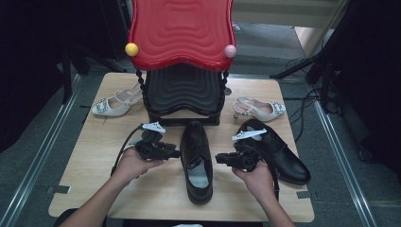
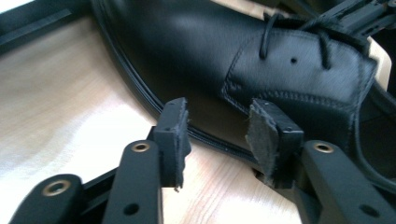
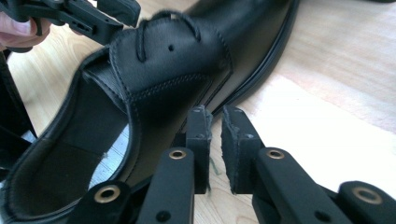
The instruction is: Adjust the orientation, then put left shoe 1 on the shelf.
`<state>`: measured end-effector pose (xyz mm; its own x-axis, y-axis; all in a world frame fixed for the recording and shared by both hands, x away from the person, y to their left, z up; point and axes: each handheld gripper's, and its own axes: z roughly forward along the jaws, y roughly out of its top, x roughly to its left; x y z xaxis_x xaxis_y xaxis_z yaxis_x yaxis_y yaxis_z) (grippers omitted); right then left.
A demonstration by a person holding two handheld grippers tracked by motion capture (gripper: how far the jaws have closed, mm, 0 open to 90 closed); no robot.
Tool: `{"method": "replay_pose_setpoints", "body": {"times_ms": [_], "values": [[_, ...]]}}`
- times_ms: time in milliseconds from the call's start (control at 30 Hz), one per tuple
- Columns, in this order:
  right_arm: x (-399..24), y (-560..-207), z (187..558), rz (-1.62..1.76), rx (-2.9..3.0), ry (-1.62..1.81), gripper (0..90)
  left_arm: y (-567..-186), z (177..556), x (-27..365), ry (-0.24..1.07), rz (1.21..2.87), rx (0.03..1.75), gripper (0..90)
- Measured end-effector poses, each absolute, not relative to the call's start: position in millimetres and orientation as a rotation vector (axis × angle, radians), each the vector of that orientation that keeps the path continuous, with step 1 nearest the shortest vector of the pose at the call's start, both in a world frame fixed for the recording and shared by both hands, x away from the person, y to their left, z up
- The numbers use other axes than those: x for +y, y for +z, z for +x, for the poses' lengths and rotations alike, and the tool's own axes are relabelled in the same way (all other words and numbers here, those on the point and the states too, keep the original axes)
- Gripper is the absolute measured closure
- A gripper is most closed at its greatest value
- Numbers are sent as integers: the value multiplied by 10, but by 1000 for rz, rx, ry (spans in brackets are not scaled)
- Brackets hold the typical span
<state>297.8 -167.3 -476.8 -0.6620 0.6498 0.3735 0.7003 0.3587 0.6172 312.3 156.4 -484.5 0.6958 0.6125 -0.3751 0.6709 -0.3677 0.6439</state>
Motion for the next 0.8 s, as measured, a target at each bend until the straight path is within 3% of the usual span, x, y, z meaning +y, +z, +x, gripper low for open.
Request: {"method": "replay_pose_setpoints", "body": {"times_ms": [133,233,467,800], "values": [[-1704,-4678,2934,-1255,-2560,-1258,705,-4769,3113,1623,-64,2073,966,465],[-1701,-4621,2890,-1242,-2588,-1299,685,-4714,3082,1650,-55,2072,945,474],[-1648,-4526,2807,-1225,-2485,-1314,713,-4524,3063,1672,-90,2086,904,738],[-1517,-4487,2744,-1237,-2495,-1214,696,-4218,3202,1732,-59,2076,877,830]]}}
